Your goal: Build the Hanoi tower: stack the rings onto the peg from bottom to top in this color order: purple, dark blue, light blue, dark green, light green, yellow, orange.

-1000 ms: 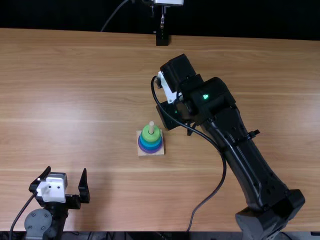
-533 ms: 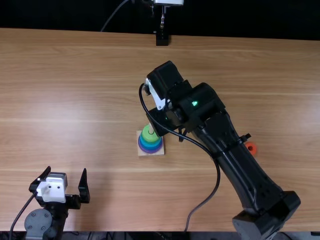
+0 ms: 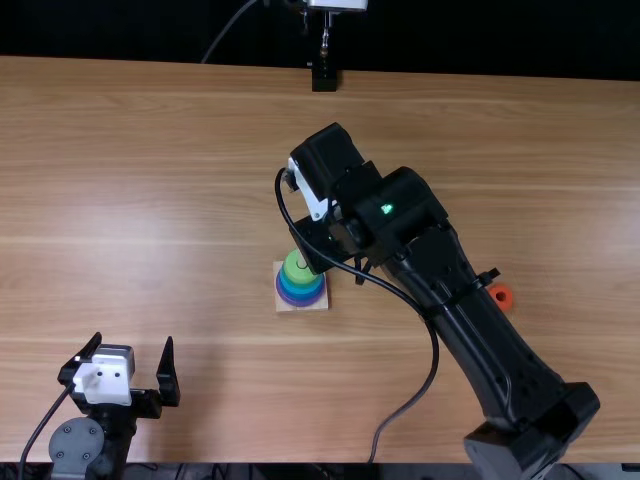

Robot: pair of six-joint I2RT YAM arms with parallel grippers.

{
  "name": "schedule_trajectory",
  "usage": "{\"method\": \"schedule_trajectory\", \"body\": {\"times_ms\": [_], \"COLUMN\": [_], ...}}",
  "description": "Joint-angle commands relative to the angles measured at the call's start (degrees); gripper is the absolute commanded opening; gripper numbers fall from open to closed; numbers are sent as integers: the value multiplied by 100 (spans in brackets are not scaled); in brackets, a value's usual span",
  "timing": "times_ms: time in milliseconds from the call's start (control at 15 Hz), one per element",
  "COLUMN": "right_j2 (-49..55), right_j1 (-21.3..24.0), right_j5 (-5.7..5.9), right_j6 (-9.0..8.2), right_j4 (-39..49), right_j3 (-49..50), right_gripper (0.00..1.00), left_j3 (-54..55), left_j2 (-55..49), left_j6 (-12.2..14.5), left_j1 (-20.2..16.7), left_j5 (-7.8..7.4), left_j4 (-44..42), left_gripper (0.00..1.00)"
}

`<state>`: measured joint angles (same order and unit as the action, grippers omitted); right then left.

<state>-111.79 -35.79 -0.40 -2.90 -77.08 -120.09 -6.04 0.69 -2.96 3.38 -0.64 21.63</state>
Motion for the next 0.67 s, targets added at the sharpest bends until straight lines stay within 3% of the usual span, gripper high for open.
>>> {"method": "schedule_trajectory", "body": {"times_ms": [0, 600], "right_j2": [122, -194], "right_j1": [-165, -227], "right_j5": [-2, -2], "right_j6": [-16, -27], "right_j4": [24, 256], "right_j3": [-243, -251], "right_gripper": [0, 0], "left_j3": [604, 604], "left_j2": [-69, -69], "left_j6": [85, 85], "left_j1": [-4, -4], "left_j5": [-83, -83], "left_j4": [463, 453], "left_gripper": [100, 100]}}
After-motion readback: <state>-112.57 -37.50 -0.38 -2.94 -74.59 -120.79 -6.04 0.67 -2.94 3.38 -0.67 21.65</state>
